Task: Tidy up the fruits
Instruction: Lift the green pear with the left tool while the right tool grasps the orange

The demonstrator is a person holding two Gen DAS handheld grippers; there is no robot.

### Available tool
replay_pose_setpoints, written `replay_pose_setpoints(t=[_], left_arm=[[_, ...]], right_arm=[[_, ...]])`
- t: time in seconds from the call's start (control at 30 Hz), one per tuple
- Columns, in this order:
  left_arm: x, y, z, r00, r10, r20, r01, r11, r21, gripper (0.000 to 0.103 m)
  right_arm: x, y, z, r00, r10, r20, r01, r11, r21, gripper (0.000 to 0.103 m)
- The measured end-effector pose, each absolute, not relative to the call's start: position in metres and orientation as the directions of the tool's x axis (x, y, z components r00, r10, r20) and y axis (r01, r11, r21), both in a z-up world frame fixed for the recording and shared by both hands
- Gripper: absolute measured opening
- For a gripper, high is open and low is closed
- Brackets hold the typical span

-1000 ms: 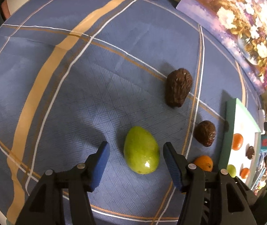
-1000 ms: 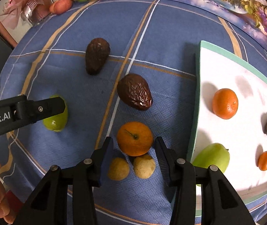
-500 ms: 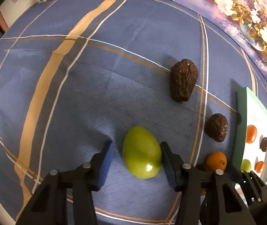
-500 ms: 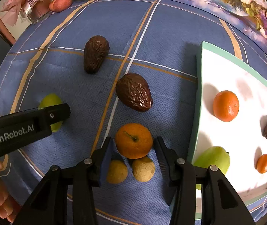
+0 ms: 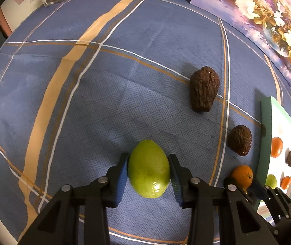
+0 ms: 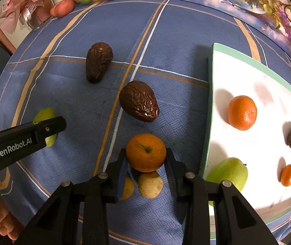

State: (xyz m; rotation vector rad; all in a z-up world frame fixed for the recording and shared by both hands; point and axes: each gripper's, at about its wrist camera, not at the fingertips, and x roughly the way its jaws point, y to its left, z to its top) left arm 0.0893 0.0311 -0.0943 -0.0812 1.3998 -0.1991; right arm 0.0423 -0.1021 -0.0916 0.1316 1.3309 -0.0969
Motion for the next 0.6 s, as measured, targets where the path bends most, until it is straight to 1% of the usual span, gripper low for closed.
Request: replay_pose_setpoints(t=[0.3,0.6], left_arm=[[0.091,0.028,-0.094,0.159,-0.178,-0.971,0.100,0.982,-0.163,0.041],[0.092,0.028,-0.092,0.156,-0.183,-0.971,0.092,0.981,-0.170,0.041]], right_arm=[[0.039,-0.100,-0.089,0.242,0.008,-0.970,0.141,0.989,0.043,0.037],[0.032,-0.110,-0.083,0.263,0.043,-0.964,0.152,0.985,0.086,0.037]])
